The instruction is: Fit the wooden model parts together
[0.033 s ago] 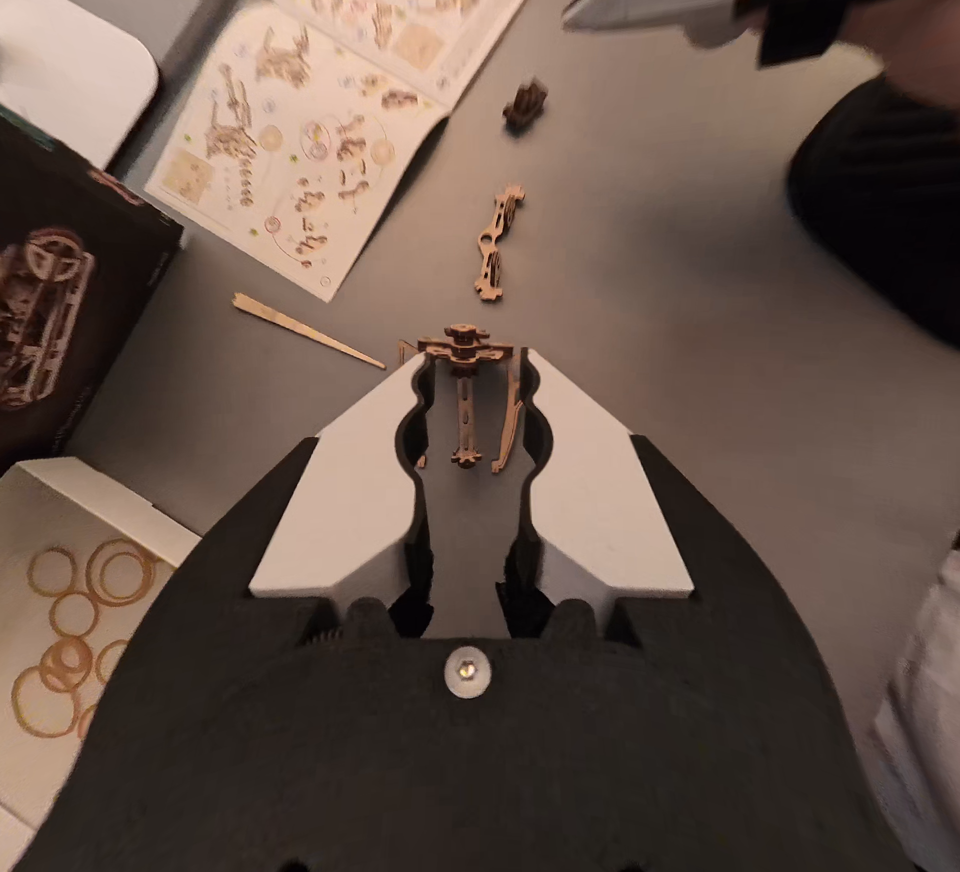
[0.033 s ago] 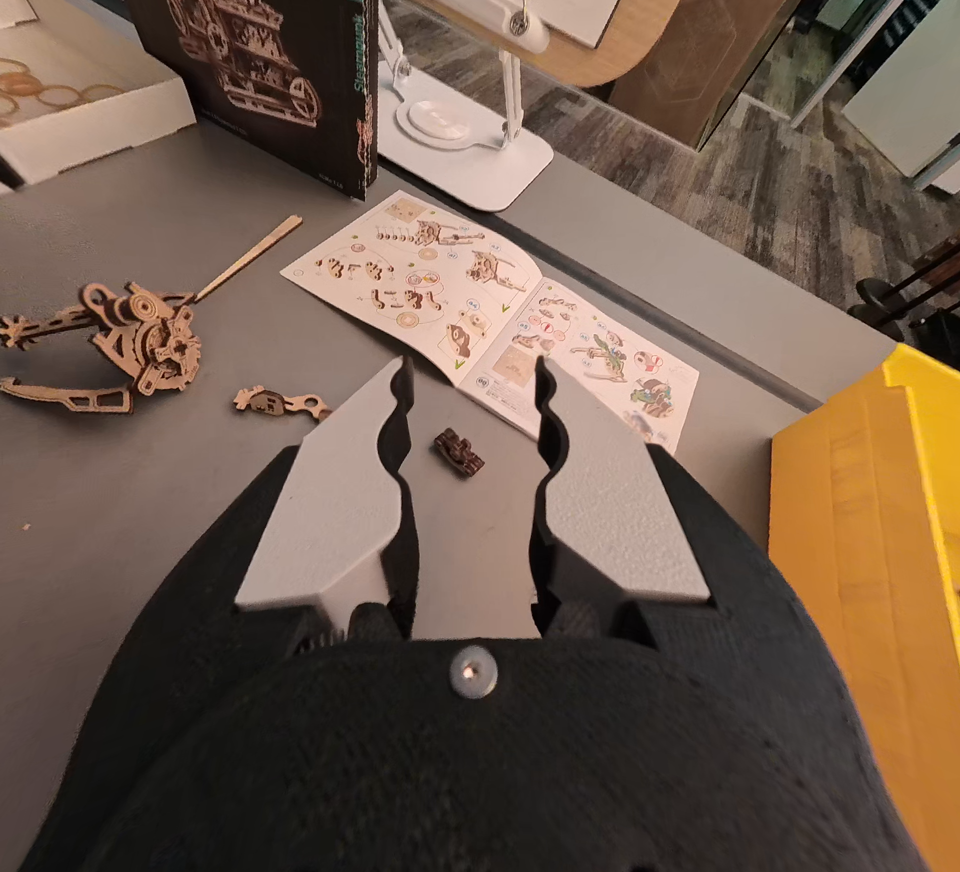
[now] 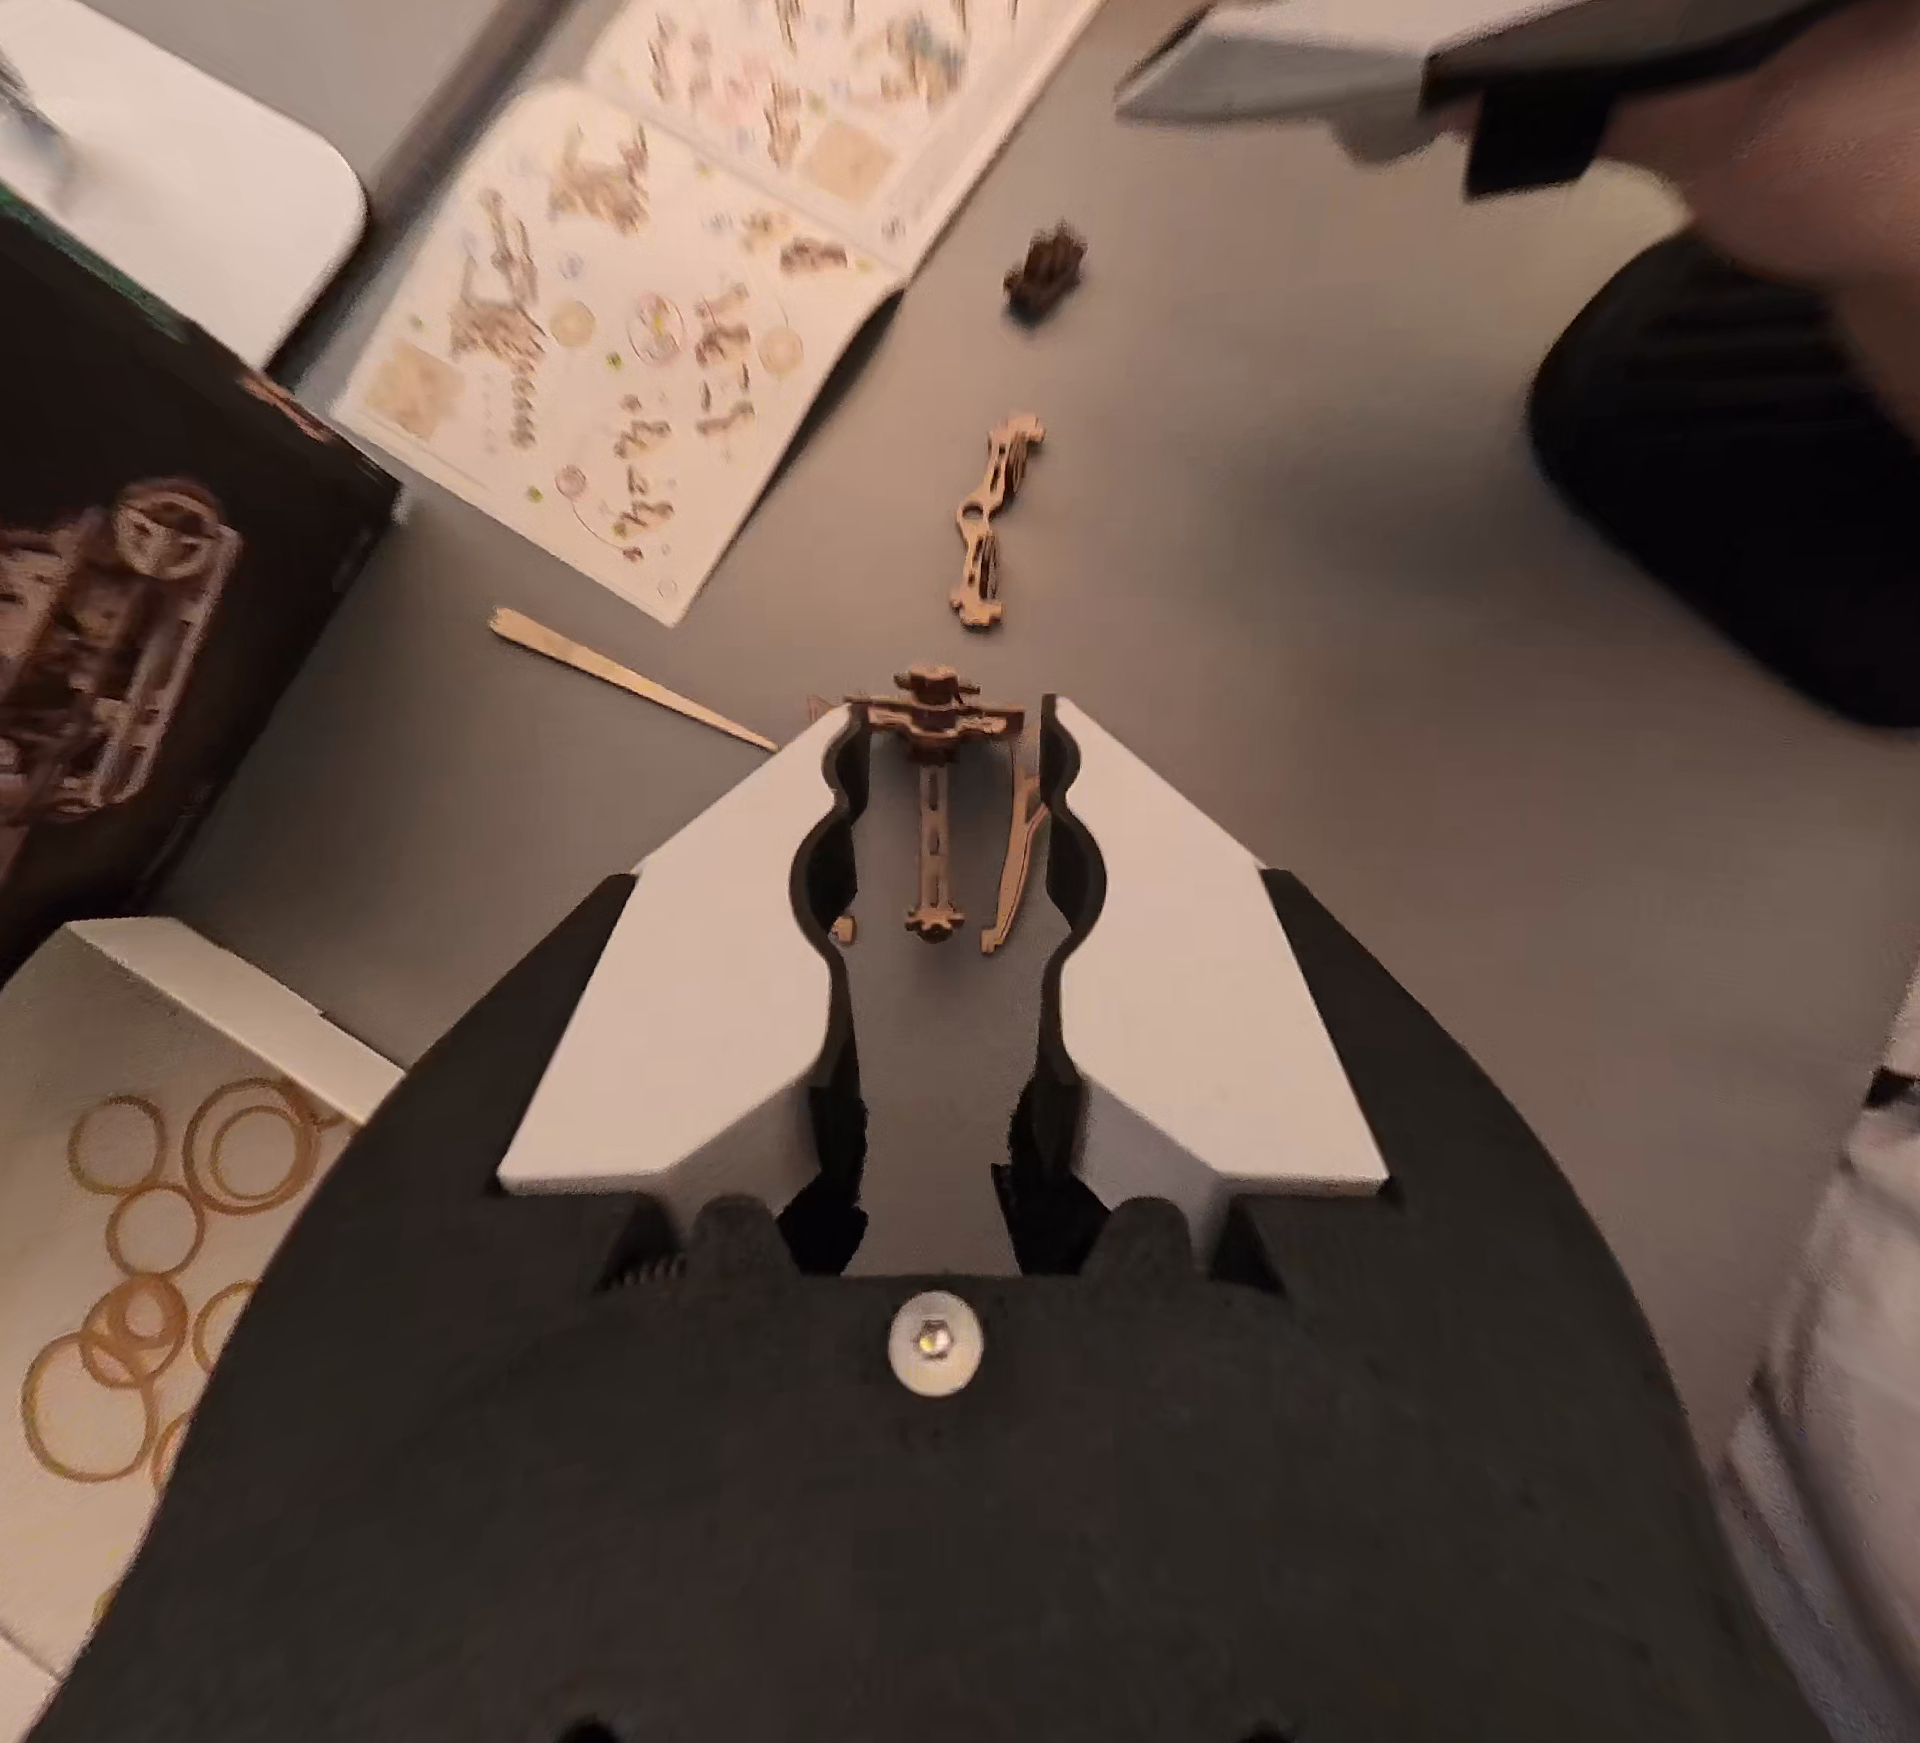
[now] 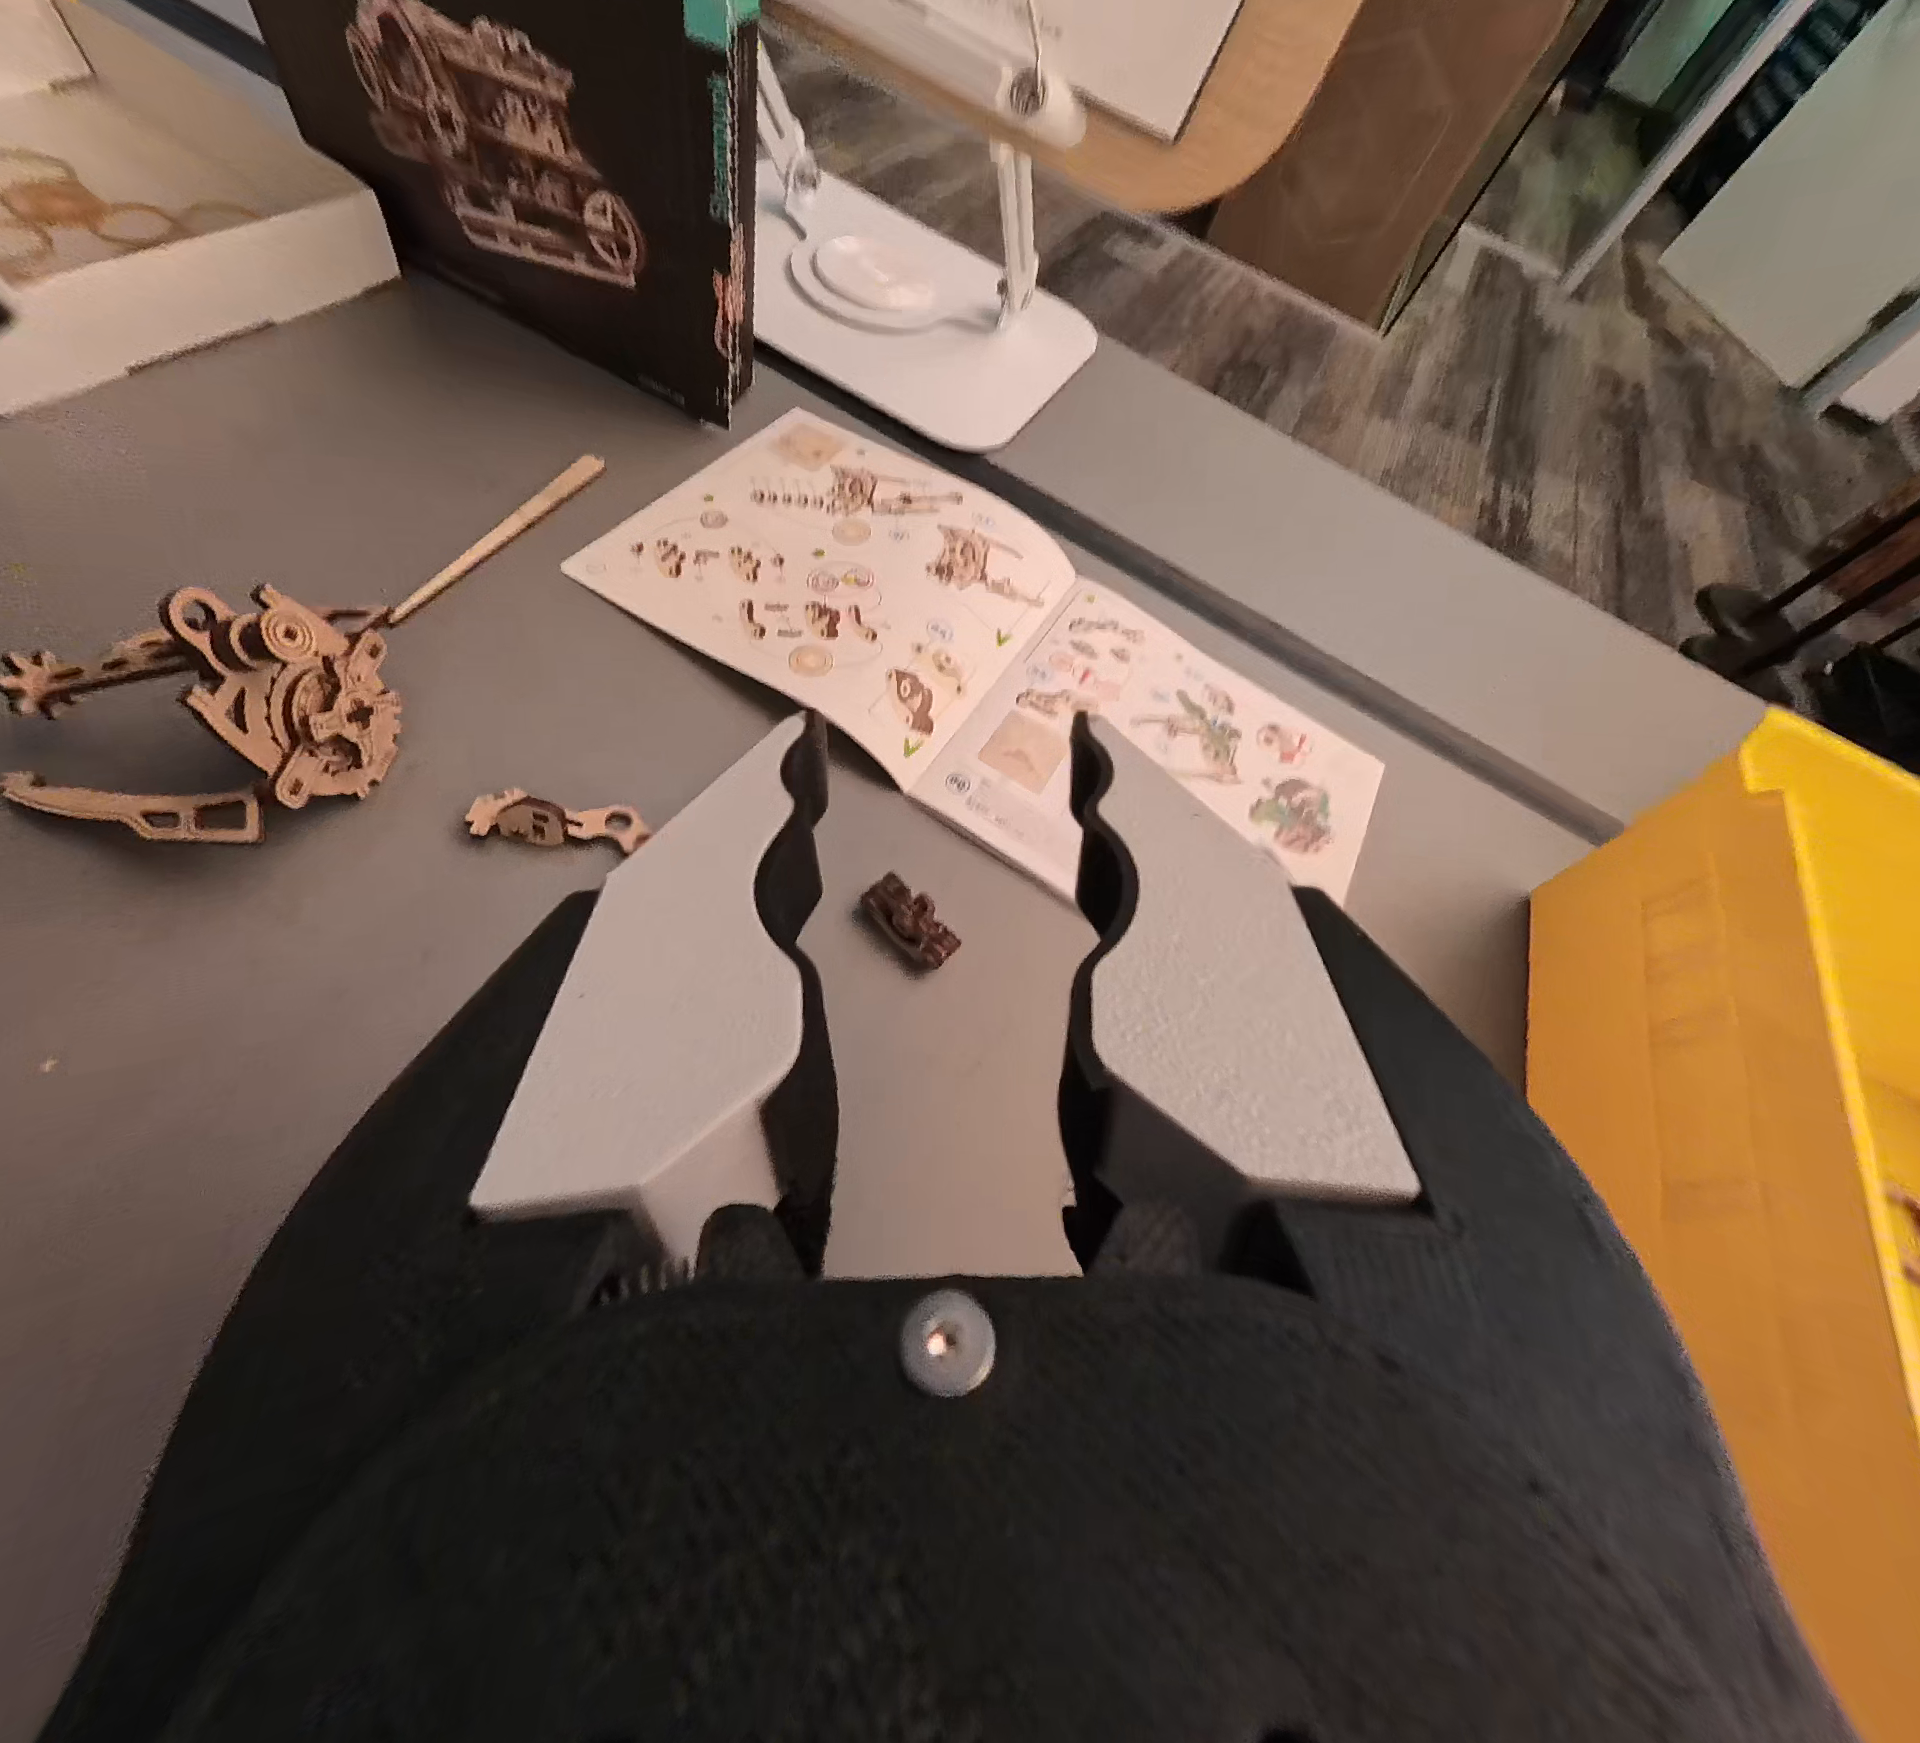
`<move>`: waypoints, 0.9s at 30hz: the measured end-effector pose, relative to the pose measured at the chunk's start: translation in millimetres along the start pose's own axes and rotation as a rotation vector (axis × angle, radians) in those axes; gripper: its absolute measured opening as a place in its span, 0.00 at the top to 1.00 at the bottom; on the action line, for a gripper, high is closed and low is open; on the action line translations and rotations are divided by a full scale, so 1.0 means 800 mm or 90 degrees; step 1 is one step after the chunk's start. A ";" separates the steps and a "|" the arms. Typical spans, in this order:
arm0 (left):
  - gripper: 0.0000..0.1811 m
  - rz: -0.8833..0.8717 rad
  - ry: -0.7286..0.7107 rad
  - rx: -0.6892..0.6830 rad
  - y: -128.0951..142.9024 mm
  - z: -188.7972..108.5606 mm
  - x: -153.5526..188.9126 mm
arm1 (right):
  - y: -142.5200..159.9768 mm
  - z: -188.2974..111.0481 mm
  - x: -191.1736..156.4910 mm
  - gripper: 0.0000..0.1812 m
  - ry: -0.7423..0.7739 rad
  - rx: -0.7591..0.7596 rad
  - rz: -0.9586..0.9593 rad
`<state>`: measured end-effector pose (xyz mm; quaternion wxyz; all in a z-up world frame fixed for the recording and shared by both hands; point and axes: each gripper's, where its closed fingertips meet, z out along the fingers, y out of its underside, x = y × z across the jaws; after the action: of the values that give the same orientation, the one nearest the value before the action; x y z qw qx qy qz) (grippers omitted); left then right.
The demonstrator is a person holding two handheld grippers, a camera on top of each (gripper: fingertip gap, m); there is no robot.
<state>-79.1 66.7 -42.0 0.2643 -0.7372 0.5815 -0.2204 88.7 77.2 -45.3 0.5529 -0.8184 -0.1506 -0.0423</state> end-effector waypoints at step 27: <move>0.89 -0.036 0.142 0.472 -0.103 -0.090 -0.009 | 0.012 -0.016 0.015 0.82 -0.025 0.187 -0.200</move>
<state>-65.4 79.1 66.1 0.4421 -0.5789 0.4669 -0.5014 104.0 64.5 -45.9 0.6501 -0.6961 -0.2913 -0.0894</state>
